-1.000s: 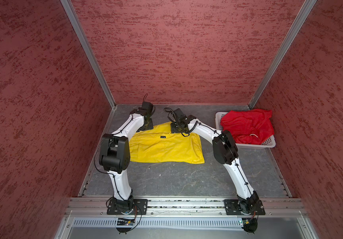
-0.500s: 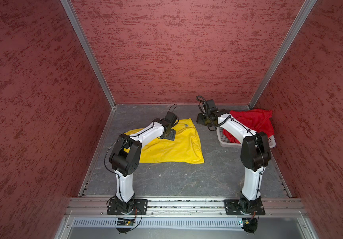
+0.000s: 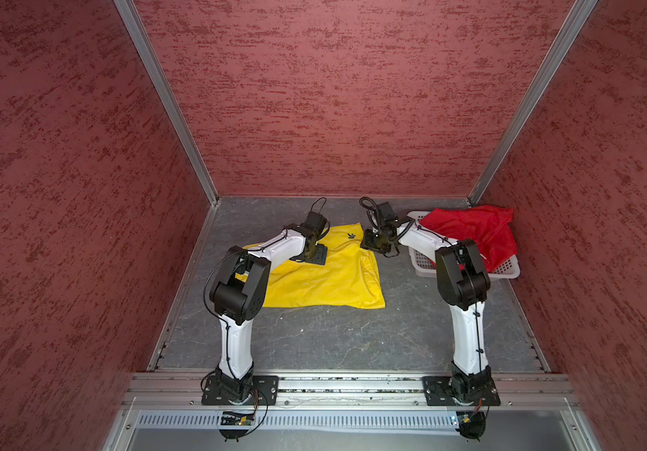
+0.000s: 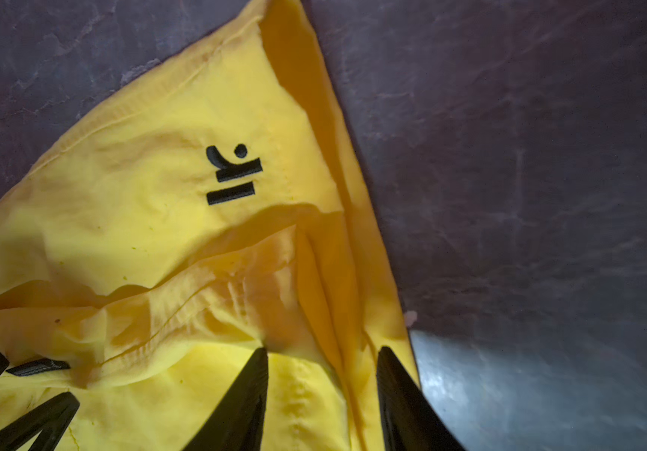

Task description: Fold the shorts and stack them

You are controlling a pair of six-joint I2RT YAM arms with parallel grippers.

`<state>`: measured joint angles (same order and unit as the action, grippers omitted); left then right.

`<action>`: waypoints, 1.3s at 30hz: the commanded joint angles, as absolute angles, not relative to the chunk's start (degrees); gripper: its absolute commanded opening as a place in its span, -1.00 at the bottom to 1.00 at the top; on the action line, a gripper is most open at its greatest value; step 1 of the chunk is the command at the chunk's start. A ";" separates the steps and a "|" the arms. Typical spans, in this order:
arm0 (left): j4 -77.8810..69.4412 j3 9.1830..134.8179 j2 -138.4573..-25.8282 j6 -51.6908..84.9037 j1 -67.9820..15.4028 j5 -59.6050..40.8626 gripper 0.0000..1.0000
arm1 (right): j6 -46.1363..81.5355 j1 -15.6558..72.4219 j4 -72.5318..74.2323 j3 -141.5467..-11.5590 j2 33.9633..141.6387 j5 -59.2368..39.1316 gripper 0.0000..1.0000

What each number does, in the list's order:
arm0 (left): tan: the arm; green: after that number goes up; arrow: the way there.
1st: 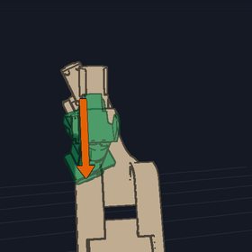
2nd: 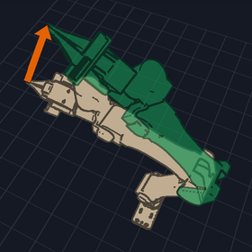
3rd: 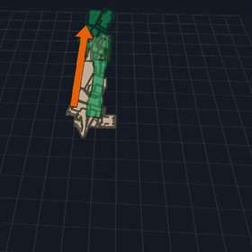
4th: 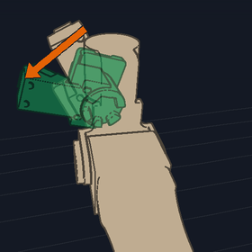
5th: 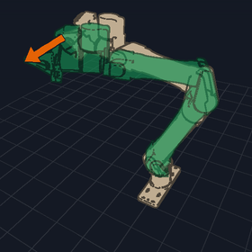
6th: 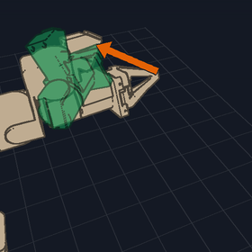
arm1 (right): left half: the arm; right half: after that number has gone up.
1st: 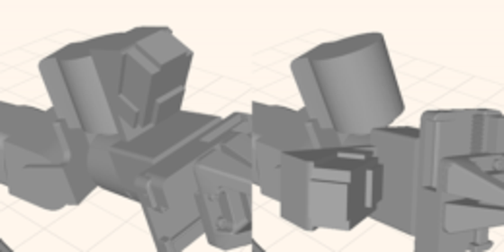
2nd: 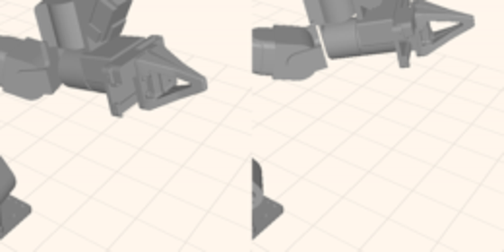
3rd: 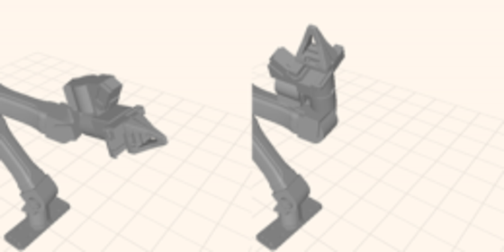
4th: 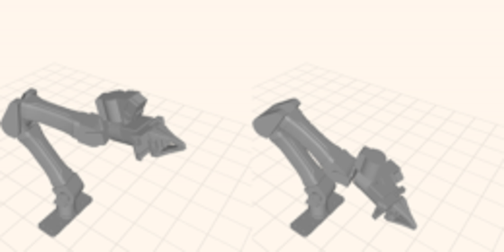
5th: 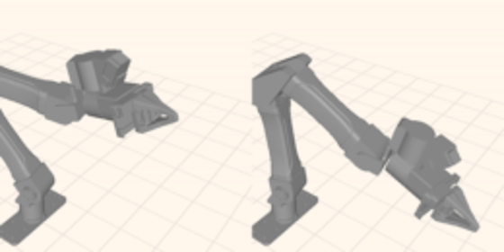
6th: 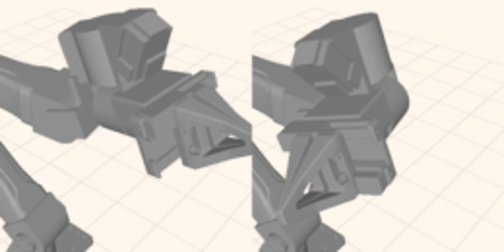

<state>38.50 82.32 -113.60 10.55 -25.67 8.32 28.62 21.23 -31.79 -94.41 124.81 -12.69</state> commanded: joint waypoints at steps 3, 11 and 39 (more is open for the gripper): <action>36.50 82.57 -116.80 9.10 -24.86 5.85 0.51 | 29.87 21.36 -29.53 -98.29 127.20 -15.56 -0.10; 35.26 82.79 -118.44 7.94 -24.08 7.47 0.31 | 30.67 21.35 -29.71 -101.70 128.67 -15.47 -0.19; 41.84 91.80 -108.18 8.20 -24.01 9.16 -1.00 | 30.59 21.45 -32.46 -110.29 120.49 -9.32 -1.00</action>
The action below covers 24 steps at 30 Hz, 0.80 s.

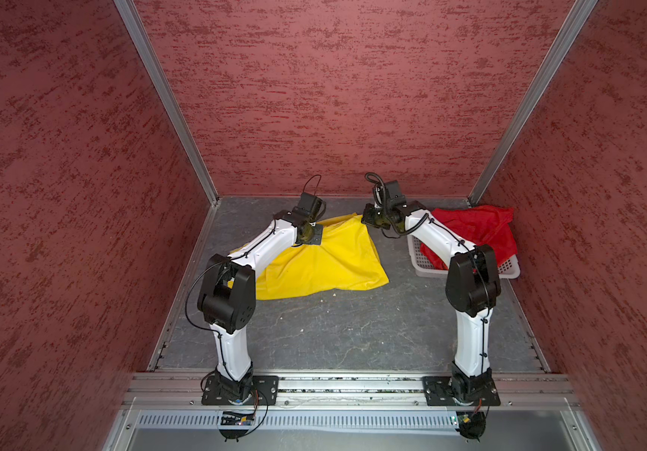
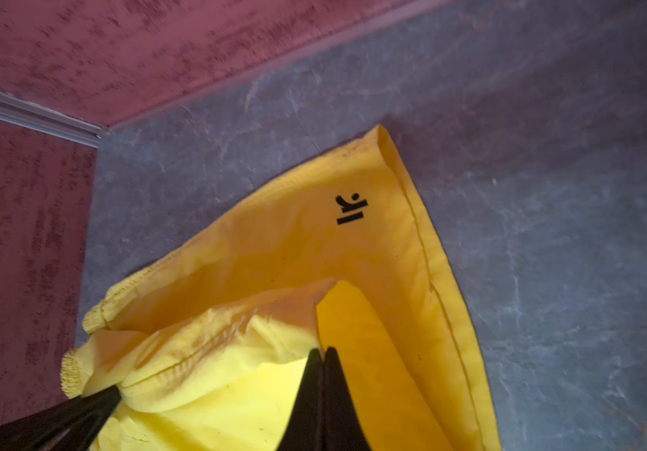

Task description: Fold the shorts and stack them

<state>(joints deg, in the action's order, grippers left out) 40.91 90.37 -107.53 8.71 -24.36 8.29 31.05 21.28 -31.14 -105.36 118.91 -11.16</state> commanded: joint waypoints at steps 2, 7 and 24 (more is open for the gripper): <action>41.50 92.71 -109.50 8.20 -23.67 9.44 -1.00 | 30.45 21.41 -32.69 -113.91 123.09 -9.13 -1.00; 40.50 95.57 -114.54 9.02 -21.79 9.21 -1.00 | 29.04 21.52 -34.50 -123.31 131.45 -5.14 -1.00; 44.98 114.11 -127.93 8.33 -15.23 9.09 0.02 | 26.18 21.51 -31.37 -137.72 150.54 1.93 -0.50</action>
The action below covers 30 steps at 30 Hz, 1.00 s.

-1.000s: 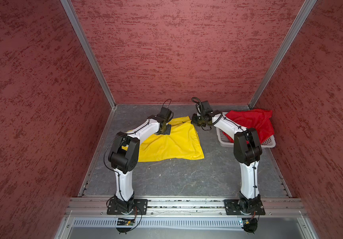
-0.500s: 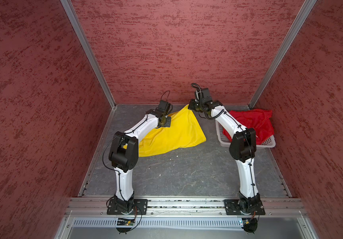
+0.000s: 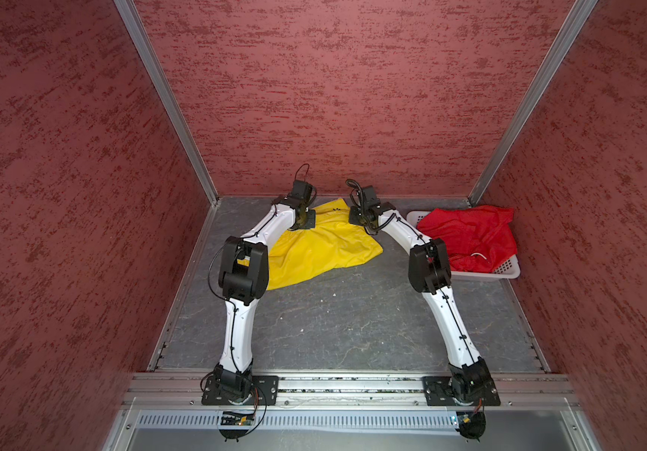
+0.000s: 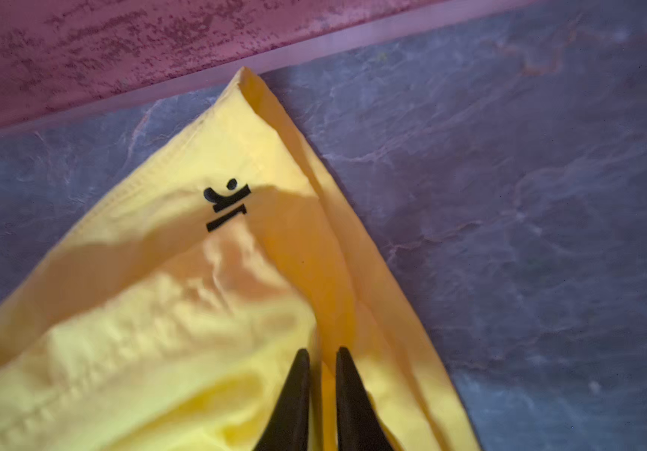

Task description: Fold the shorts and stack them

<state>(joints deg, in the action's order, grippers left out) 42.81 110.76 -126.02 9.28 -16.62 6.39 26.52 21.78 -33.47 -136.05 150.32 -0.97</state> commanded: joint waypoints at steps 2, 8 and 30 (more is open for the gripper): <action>47.13 117.48 -129.65 7.91 -14.27 11.56 0.37 | 26.37 21.53 -31.45 -137.39 150.54 1.89 -0.25; 51.44 117.54 -127.14 12.38 -11.69 16.59 0.57 | 26.55 21.64 -29.28 -131.37 144.99 2.44 0.02; 34.28 77.68 -108.02 21.35 -8.66 12.53 0.13 | 28.91 26.00 -18.68 -91.36 125.03 6.03 0.08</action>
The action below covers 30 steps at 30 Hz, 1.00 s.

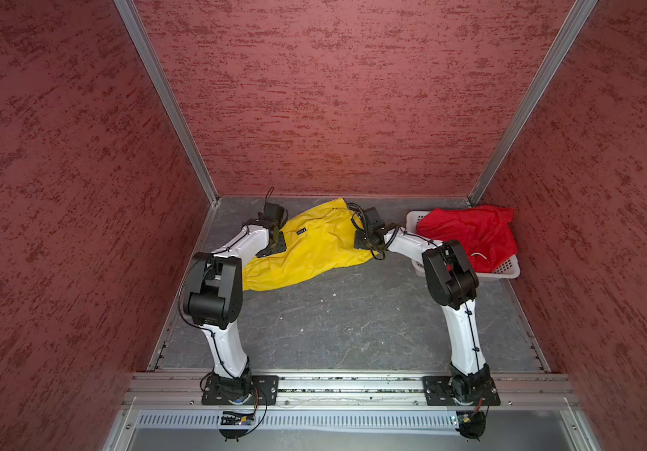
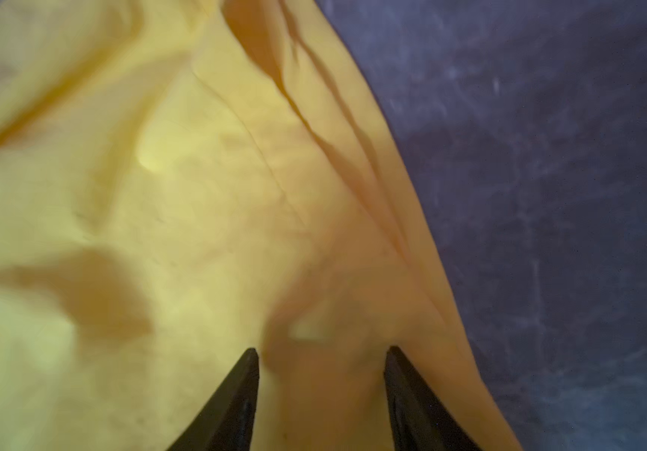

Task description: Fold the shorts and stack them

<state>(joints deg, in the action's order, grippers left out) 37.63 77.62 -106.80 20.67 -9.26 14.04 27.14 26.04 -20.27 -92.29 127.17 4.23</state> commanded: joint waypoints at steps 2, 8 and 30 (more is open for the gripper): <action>33.82 77.40 -108.36 21.60 -7.41 11.33 0.13 | 28.76 26.18 -18.99 -90.39 124.98 7.11 0.08; 32.50 73.64 -107.85 26.30 0.25 4.59 0.12 | 28.33 26.66 -21.75 -85.22 124.02 11.61 0.06; 36.88 69.82 -93.18 31.25 -1.59 5.62 0.28 | 35.61 33.54 -26.62 -65.00 99.77 19.95 0.05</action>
<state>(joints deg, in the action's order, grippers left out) 35.35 69.63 -98.15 31.27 1.28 4.34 34.65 30.46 -22.57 -60.77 102.96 16.16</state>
